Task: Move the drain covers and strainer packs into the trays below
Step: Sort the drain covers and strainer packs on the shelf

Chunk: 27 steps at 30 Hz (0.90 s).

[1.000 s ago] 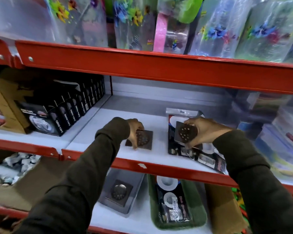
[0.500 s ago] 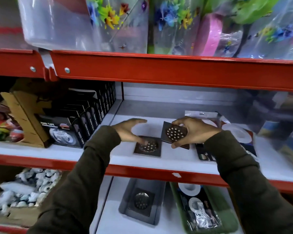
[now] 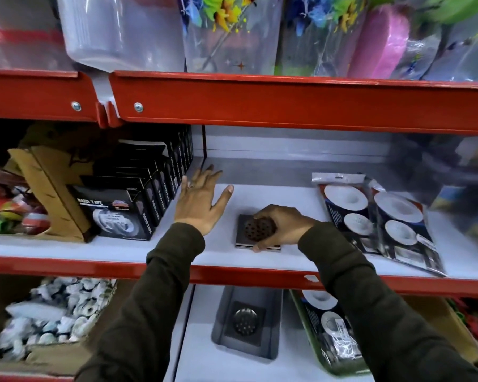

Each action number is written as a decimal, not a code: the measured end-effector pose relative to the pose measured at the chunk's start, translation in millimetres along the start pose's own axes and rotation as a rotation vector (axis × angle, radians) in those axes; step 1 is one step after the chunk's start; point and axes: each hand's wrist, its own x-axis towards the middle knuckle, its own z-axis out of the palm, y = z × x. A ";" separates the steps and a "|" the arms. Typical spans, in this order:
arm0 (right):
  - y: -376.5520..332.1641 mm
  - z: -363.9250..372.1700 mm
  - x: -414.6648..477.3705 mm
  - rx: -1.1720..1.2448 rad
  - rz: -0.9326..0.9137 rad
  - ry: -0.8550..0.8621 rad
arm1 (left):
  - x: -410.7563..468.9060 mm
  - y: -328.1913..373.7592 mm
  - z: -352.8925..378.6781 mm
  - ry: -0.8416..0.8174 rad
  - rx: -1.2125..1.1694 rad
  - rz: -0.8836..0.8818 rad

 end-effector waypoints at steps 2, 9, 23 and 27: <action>1.1 0.3 -1.9 0.009 -0.013 0.007 | -0.8 1.4 1.3 -0.013 0.002 -0.006; 30.4 -6.6 -21.0 -0.005 -0.001 0.214 | -2.4 30.6 7.6 -0.009 0.049 0.033; 185.6 -31.2 -140.4 0.000 0.532 0.718 | -11.2 245.3 89.0 -0.142 0.110 0.048; 214.4 -19.1 -165.4 -0.017 0.908 0.479 | -18.8 288.7 121.7 -0.242 0.102 0.039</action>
